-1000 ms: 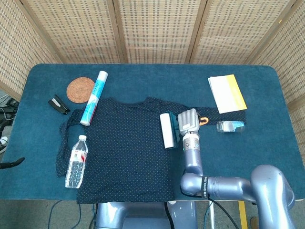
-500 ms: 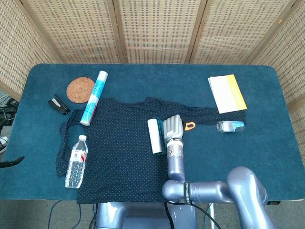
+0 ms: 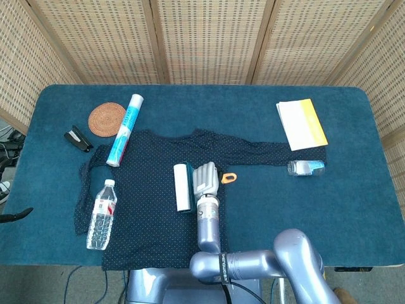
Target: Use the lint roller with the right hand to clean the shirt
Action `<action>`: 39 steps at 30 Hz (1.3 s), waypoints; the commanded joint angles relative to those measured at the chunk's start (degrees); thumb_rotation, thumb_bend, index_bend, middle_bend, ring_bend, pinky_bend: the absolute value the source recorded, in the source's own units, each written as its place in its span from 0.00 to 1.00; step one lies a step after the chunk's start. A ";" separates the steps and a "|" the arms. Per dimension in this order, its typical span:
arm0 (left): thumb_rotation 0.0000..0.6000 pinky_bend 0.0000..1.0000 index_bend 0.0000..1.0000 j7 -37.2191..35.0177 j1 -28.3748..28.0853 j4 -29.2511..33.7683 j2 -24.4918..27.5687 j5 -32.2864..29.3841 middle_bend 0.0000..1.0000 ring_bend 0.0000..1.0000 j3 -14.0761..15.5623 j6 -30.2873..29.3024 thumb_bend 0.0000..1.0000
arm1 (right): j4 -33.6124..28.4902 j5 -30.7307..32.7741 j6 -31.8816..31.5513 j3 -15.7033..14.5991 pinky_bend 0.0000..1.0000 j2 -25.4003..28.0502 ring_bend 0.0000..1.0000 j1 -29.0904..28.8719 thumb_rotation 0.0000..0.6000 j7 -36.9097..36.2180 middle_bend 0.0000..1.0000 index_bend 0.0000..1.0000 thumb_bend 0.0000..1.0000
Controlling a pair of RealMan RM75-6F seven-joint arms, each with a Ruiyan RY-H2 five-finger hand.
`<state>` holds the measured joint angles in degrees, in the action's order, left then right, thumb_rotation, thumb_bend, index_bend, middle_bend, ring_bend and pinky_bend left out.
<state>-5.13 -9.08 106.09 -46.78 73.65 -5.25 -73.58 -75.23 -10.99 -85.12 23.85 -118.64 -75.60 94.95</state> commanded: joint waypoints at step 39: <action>1.00 0.00 0.00 3.08 -0.76 1.18 -0.74 -0.49 0.00 0.00 0.23 0.15 0.00 | 1.18 -7.22 3.45 -7.22 1.00 8.39 1.00 10.30 1.00 0.42 1.00 0.77 0.86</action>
<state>-2.03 -9.84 107.25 -47.53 73.14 -5.02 -73.41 -73.84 -18.07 -81.80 16.36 -109.78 -65.01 95.28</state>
